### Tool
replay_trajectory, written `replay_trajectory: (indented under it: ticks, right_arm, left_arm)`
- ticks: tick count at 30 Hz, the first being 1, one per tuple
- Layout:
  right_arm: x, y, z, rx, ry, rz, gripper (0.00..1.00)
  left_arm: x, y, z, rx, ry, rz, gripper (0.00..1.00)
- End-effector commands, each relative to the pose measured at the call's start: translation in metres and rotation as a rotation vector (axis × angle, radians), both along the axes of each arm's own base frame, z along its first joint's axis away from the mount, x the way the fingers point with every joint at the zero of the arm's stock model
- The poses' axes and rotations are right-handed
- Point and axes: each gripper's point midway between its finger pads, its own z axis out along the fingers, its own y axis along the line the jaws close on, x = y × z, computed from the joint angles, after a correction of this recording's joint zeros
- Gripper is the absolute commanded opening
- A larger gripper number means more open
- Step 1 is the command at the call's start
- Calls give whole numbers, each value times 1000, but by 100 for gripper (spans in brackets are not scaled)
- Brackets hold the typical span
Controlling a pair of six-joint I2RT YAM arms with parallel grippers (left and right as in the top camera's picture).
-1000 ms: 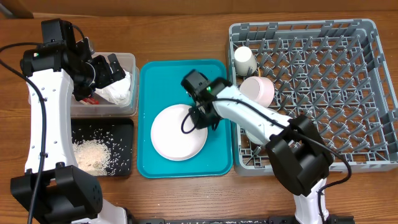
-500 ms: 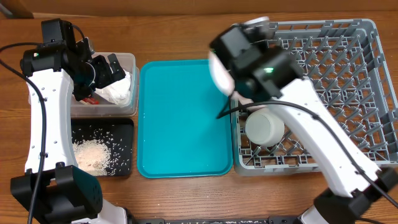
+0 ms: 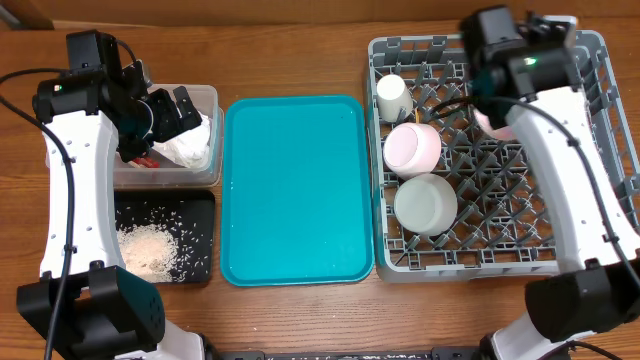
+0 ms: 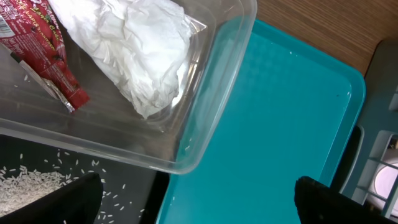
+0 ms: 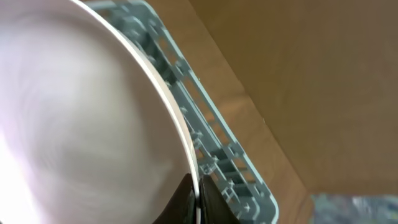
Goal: Sort waste into correct bins and load items into the dishwasher
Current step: 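Carry the pink plate to the rack's back area and stand it upright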
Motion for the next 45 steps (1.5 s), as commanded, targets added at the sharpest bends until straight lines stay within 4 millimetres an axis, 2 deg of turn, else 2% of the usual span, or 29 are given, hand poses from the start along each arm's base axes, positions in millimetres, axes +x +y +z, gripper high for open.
replay_trajectory:
  ticks: [1,13,20,22,26,35,41,45]
  right_arm:
    - [-1,-10,-16,37,13,-39,4]
    - [-10,-6,-73,72,124,-32,4]
    - [-7,-2,-83,82,127,-12,4]
    - [-2,7,-88,125,139,31,4]
    - [12,34,-103,258,166,158,12]
    - [32,76,-117,491,115,274,13]
    - [35,84,-118,530,105,297,14]
    - [33,83,-119,530,114,294,19]
  left_arm:
    - [2,-2,8,13,-25,-20,100]
    - [2,-2,8,13,-25,-20,100]
    - [2,-2,8,13,-25,-20,100]
    - [2,-2,8,13,-25,-20,100]
    - [2,-2,8,13,-25,-20,100]
    - [2,-2,8,13,-25,-20,100]
    - [2,-2,8,13,-26,-20,100]
    - [2,-2,8,13,-25,-20,100]
